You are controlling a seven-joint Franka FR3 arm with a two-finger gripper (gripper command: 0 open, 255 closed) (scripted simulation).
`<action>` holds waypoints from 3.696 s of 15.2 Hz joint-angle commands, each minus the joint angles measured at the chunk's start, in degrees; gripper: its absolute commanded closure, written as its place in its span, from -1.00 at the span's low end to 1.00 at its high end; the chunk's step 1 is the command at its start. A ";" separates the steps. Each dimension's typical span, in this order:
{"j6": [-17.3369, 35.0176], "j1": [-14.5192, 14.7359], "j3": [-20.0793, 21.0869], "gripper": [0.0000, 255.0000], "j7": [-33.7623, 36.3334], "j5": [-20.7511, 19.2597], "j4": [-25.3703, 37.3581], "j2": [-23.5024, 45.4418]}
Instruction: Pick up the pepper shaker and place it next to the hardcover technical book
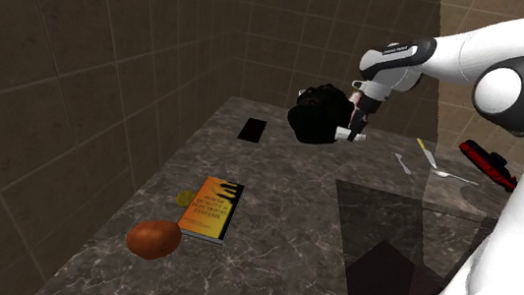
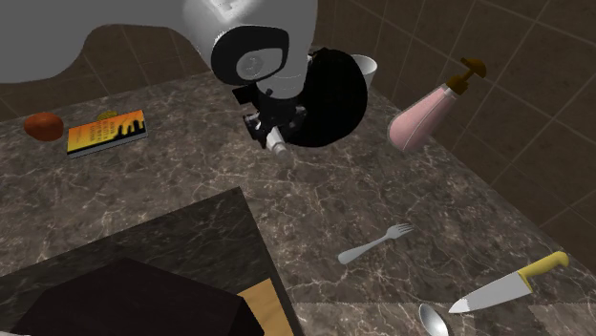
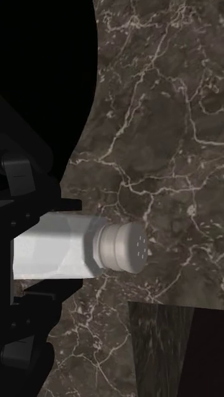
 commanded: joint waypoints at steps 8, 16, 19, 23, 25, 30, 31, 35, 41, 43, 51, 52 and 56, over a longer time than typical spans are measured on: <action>5.46 8.54 5.05 1.00 14.55 -5.33 -9.73 -9.05; 8.65 14.19 10.94 1.00 26.51 -7.11 -13.65 -12.38; 9.56 16.20 13.15 1.00 30.70 -7.22 -14.01 -12.54; 10.56 18.82 16.03 1.00 36.05 -7.10 -13.57 -11.91; 10.96 20.12 17.41 1.00 38.63 -6.96 -12.94 -11.26; 11.62 23.30 20.64 1.00 44.85 -6.55 -10.22 -8.73; 11.69 23.93 21.24 1.00 46.06 -6.47 -9.48 -8.08; 11.71 26.37 23.51 1.00 50.78 -6.21 -5.81 -5.00; 10.85 29.85 26.40 1.00 57.54 -6.08 1.83 0.95; 10.27 30.96 27.22 1.00 59.72 -6.11 5.01 3.29; 6.01 35.07 29.82 1.00 68.00 -6.53 21.70 14.79; 5.18 35.52 30.09 1.00 69.00 -6.60 24.38 16.54; 1.82 37.14 30.95 1.00 72.64 -6.84 35.83 24.25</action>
